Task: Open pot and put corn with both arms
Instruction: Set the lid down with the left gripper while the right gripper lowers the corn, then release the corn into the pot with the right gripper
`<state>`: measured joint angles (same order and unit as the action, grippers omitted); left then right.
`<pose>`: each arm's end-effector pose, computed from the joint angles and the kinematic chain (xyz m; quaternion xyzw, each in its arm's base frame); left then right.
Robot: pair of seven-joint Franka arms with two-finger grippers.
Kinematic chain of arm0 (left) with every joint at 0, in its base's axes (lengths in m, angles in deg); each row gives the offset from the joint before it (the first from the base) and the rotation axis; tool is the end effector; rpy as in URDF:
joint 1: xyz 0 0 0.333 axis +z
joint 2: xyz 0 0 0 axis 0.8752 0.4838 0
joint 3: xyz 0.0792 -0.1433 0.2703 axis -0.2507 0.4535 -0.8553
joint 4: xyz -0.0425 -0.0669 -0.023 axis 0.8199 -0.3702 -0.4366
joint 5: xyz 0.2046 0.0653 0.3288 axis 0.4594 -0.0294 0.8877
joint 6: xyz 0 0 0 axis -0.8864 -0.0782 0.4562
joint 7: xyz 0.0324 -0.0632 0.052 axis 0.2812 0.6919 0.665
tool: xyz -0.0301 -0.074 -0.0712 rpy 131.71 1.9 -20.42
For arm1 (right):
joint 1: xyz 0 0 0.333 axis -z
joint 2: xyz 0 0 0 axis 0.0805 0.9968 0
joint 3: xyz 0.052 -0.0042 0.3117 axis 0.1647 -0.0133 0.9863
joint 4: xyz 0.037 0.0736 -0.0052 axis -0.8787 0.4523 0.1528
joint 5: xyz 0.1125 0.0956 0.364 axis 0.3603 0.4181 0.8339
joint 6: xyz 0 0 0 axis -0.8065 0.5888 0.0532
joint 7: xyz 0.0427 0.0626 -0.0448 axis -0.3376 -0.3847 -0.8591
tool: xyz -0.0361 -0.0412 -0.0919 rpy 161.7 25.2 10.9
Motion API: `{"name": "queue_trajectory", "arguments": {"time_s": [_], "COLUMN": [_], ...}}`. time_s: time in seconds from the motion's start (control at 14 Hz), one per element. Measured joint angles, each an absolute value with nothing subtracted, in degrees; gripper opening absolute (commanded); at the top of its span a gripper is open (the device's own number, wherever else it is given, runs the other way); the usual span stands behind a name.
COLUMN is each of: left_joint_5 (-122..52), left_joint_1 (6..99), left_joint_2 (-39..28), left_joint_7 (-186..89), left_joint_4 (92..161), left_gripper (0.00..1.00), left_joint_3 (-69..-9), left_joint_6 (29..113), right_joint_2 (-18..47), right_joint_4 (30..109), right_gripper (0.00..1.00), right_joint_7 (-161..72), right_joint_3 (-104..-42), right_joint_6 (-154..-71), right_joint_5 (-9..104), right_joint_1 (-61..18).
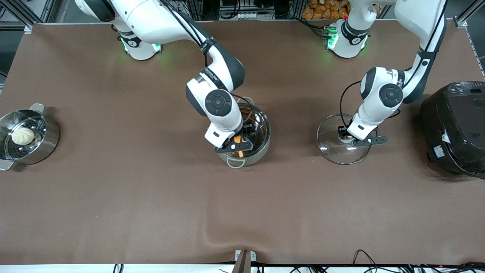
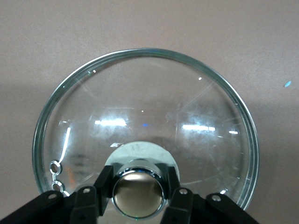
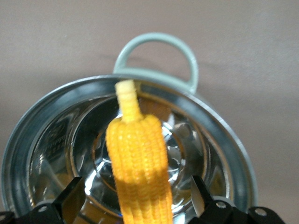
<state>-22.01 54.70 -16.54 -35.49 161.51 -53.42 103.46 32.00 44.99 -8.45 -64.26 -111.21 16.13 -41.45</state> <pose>0.5092 -0.0953 0.2261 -0.9988 -0.0485 -0.0059 0.0090 0.5672 0.4742 0.3175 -0.9966 -0.0509 0.0467 0.0453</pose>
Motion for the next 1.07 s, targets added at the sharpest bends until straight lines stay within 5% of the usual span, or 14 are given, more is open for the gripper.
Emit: {"name": "queue_trajectory", "arguments": {"time_s": [0.29, 0.36, 0.5, 0.86, 1.07], "left_joint_5": [-22.0, -22.0, -22.0, -22.0, -22.0], "left_joint_1": [54.7, 54.9, 55.5, 56.8, 56.8], "left_joint_2": [-16.0, -16.0, -16.0, -16.4, -18.4], "left_joint_7": [-35.5, -35.5, -35.5, -34.7, -34.6], "left_joint_4": [161.5, 161.5, 161.4, 159.9, 153.3], "left_gripper": [0.00, 0.26, 1.00, 1.00, 1.00], "left_joint_3": [-53.5, -53.5, -53.5, -53.6, -53.7], "left_joint_6": [103.6, 103.6, 103.7, 103.3, 91.1], "right_joint_2": [30.1, 28.7, 25.1, 15.7, 12.6], "right_joint_4": [43.7, 43.7, 44.9, 57.5, 63.0], "right_gripper": [1.00, 1.00, 1.00, 1.00, 1.00], "right_joint_7": [-12.2, -15.4, -22.9, -41.3, -48.4], "right_joint_3": [-65.0, -65.1, -65.2, -65.4, -65.4], "right_joint_6": [-102.8, -100.5, -96.4, -95.6, -96.4], "right_joint_5": [16.1, 16.1, 16.1, 15.9, 15.9], "right_joint_1": [-35.8, -33.6, -28.3, -15.0, -8.4]}}
